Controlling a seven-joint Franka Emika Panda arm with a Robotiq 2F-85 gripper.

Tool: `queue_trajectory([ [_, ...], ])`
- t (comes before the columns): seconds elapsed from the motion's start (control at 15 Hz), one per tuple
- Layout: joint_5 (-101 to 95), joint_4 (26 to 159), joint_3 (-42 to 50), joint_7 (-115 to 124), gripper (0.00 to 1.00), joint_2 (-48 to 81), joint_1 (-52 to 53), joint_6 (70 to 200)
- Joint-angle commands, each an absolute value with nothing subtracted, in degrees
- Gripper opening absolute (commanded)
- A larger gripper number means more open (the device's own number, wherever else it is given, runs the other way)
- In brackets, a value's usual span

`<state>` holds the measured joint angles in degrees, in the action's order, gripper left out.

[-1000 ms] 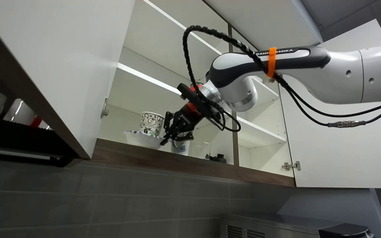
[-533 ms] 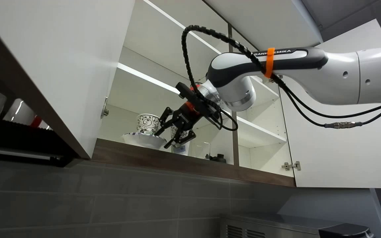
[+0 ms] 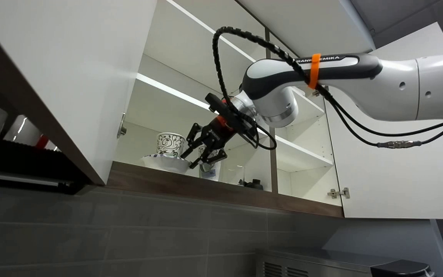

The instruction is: Move the plate with the cup to the open cabinet

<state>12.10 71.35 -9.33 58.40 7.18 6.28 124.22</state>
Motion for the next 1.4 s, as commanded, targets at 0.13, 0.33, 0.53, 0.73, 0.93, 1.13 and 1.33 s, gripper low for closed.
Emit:
queue_trajectory([
  [0.13,11.36,71.99,-9.18,59.69,0.71,5.76,6.37,123.66],
  [0.33,11.24,72.68,-9.1,59.75,0.92,4.95,6.33,123.41],
  [0.53,12.4,73.94,-9.06,58.16,0.99,3.15,5.96,120.88],
  [0.73,15.44,75.47,-9.07,54.29,0.84,0.68,5.4,116.89],
  [0.93,17.56,76.41,-8.73,51.1,0.84,-1.42,5.22,112.4],
  [1.13,19.86,77.74,-8.09,44.73,1.0,-3.87,5.16,106.13],
  [1.33,18.48,80.4,-7.38,34.89,1.0,-6.55,5.16,102.31],
])
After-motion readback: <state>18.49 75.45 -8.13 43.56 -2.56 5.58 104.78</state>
